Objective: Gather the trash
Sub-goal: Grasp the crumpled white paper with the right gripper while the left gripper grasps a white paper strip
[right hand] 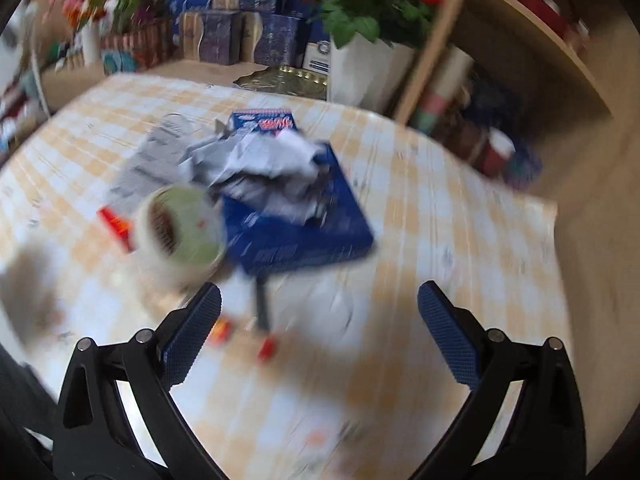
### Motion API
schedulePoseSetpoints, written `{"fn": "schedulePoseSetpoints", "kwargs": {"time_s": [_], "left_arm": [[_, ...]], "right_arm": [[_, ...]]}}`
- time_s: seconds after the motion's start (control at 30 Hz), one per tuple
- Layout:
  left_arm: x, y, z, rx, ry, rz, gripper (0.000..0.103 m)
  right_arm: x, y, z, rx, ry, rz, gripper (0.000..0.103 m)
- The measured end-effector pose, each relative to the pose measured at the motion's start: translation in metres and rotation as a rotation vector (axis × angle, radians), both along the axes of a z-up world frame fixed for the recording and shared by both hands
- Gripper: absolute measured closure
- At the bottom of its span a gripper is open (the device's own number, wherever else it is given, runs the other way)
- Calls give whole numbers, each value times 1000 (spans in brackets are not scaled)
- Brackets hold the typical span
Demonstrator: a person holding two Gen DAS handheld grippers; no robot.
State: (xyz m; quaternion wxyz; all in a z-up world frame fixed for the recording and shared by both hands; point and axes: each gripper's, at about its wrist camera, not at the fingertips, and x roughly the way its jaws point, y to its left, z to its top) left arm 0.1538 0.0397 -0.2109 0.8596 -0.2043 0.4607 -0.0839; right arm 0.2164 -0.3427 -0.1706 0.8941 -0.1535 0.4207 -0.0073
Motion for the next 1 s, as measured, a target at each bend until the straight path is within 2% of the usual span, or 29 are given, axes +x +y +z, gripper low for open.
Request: {"fn": "schedulePoseSetpoints", "kwargs": {"time_s": [0.1,0.23,0.3,0.37,0.43,0.47,0.53,0.67,0.8,0.9,1.0], "left_arm": [[14,-10,3,-16,-6,-24,7],[33,-23,3,-57,10,-59,9],[43,-28,4,-83,16,-74,18],[53,-34,6,-125,16,-79,21],[65,-39,8,-191,16,-89,27],[70,-41,10,-219,16,-96,32],[81,-47,12,-275,18,-113,38],[108,-64,15,-382,38,-141,48],[137,-84,6,-449,88,-134,55],[158,-97,-7,-511,141,-101,61],[173,-104,-17,-524,174,-67,64]], "right_arm": [[34,6,-8,-110,-14,43,6],[65,25,-20,-206,-6,126,7],[72,36,-27,-259,-6,160,7],[78,45,-35,-299,4,187,8],[84,50,-41,-310,38,222,45],[85,50,-43,-310,59,219,84],[82,43,-32,-246,20,185,84],[65,10,5,46,-62,62,87],[42,-24,26,287,-120,-69,88],[18,-40,30,384,-149,-129,88],[-5,-51,27,426,-163,-163,88]]}}
